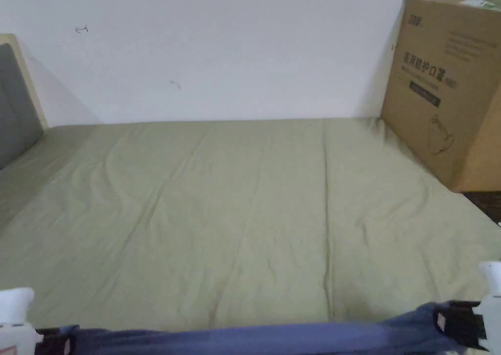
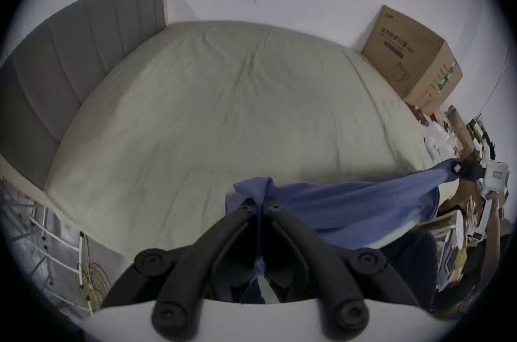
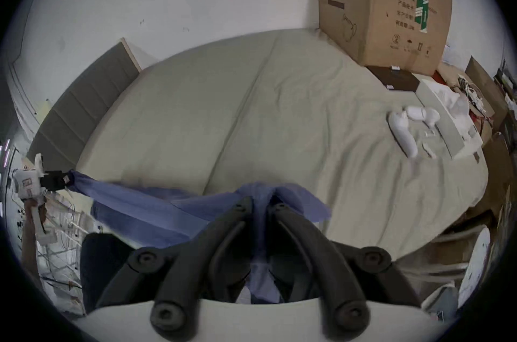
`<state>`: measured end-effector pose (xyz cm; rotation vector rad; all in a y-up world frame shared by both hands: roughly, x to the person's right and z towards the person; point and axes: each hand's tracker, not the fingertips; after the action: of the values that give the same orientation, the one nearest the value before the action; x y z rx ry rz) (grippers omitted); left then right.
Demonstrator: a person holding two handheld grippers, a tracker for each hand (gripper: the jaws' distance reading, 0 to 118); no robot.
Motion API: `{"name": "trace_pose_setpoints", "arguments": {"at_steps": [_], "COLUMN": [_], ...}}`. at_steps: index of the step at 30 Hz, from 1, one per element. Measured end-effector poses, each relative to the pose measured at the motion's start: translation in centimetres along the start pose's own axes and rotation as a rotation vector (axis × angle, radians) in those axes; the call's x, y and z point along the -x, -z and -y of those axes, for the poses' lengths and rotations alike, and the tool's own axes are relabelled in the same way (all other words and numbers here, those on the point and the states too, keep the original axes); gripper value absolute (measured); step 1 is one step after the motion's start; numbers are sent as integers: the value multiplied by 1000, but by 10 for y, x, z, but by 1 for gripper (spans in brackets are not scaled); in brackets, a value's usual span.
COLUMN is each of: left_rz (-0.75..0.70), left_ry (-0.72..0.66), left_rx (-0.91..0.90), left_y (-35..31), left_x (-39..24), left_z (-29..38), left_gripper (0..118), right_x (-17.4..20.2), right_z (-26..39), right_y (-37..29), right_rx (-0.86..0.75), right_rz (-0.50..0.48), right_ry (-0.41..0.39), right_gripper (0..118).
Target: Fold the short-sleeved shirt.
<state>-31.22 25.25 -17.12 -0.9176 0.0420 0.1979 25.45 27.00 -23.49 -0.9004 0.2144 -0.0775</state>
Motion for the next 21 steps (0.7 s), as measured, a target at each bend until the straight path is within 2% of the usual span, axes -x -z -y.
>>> {"name": "trace_pose_setpoints", "arguments": {"at_steps": [4,8,9,10,11,12,13,14,15,16,18,21], "left_rz": [-8,-21,-30,-36,-41,-51,-56,-56,-32,7,28,46], "left_ry": [-23,-29,-26,-27,-30,-36,-48,-62,-78,-96,-121,-114], "left_rx": [87,132,135,129,125,124,121,116,103,58,-69,-321], "left_y": [20,46,51,56,59,62,61,57,53,41,11,-24], "left_x": [7,14,14,12,13,14,16,16,18,19,12,-6], "left_z": [40,62,64,66,66,65,63,61,59,53,33,3], "left_gripper": [2,2,5,17,17,22,46,82,110,118,113,113], "right_x": [-12,-14,-14,-13,-14,-12,-10,-9,-8,-7,4,32], "right_z": [46,69,71,73,74,75,76,75,74,71,58,31], "right_y": [28,46,49,52,54,55,53,48,43,34,11,-15], "right_rx": [132,142,142,136,128,121,111,78,57,17,-133,-336], "right_rz": [31,55,58,61,67,77,89,125,142,141,163,175], "right_ry": [-36,-26,-17,-11,-11,-15,-22,-42,-58,-71,-83,-109], "right_gripper": [8,8,8,8,8,9,16,36,71,108,109,109]}}
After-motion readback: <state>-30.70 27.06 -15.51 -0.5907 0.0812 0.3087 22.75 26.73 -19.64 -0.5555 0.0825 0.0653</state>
